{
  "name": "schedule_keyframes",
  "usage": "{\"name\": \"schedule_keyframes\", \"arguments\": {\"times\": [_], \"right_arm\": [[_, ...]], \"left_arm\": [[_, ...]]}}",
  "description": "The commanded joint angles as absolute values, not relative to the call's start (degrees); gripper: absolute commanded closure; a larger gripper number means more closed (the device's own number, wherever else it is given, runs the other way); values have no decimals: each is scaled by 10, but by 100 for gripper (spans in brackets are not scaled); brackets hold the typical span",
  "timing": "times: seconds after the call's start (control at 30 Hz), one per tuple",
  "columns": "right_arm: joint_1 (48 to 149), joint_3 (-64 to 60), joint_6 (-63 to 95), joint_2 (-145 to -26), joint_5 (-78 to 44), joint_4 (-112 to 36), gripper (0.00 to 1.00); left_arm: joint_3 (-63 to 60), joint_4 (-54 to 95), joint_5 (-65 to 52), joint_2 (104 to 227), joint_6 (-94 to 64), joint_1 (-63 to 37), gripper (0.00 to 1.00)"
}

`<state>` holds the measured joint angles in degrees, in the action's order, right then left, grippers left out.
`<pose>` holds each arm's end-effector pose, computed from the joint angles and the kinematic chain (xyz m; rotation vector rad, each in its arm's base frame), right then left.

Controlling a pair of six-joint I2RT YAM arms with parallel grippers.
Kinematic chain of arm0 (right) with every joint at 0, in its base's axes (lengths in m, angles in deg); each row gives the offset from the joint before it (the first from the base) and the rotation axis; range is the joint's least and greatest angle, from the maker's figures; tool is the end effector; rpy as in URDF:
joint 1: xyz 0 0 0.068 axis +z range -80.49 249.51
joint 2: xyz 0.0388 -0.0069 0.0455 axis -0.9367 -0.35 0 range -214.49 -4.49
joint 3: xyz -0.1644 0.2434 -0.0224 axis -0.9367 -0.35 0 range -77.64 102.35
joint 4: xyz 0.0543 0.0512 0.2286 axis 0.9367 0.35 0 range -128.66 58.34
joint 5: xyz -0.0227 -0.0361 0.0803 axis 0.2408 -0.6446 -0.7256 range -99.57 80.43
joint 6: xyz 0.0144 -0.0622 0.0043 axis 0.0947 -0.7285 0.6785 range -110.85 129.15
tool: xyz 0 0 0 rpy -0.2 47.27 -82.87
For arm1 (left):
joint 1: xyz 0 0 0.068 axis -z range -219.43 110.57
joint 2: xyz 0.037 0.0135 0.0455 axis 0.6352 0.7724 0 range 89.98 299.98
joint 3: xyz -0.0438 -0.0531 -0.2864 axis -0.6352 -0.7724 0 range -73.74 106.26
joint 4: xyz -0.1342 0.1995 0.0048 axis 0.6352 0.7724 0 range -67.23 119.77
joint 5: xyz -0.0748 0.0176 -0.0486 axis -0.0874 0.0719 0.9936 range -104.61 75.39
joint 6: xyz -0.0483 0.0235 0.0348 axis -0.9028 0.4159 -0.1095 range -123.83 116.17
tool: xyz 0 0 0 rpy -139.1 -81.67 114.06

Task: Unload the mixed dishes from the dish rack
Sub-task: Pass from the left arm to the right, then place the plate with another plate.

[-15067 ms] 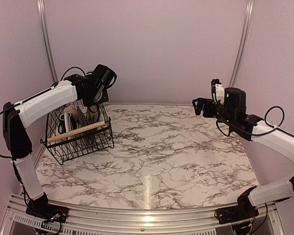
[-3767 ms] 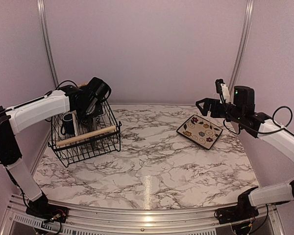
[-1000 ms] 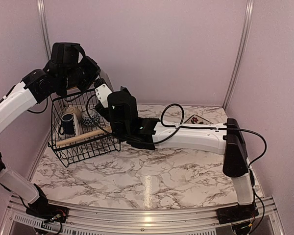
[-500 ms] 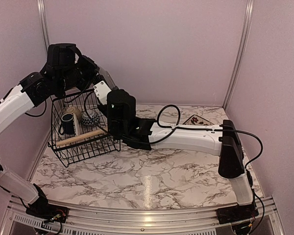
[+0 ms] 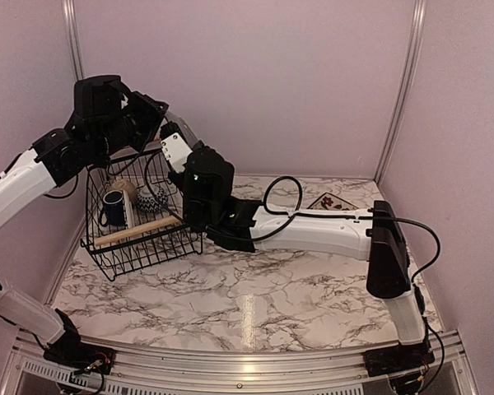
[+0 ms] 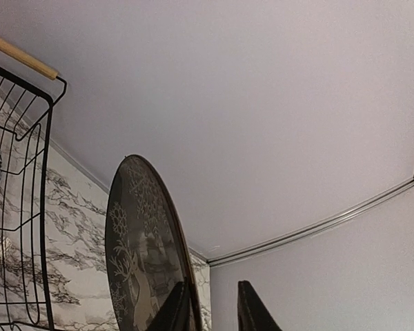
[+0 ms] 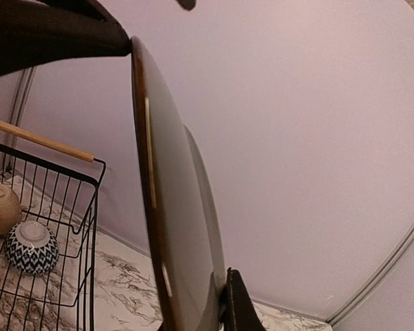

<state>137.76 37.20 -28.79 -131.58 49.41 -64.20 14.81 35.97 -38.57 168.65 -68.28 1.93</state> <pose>0.2321 0.4671 0.3763 -0.4389 1.3892 -0.2553 0.2323 -0.1777 0.4847 -0.6745 1.5991 -1.0632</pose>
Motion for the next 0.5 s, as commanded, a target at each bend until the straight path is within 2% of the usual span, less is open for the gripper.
{"name": "schedule_keyframes", "arguments": {"times": [0.0, 0.13, 0.2, 0.3, 0.47], "right_arm": [[1361, 353, -360, -1264, 503, -781, 100], [1353, 338, -371, -1235, 482, -814, 100], [1348, 330, -361, -1216, 471, -813, 100], [1335, 312, -299, -1181, 448, -767, 100], [1284, 292, -15, -1103, 317, -560, 100]], "left_arm": [[120, 243, -362, 1650, -610, 22, 61], [85, 180, -340, 1635, -582, 22, 31], [82, 175, -337, 1631, -567, 22, 21], [79, 173, -331, 1621, -544, 22, 10], [64, 180, -327, 1591, -504, 22, 2]]}}
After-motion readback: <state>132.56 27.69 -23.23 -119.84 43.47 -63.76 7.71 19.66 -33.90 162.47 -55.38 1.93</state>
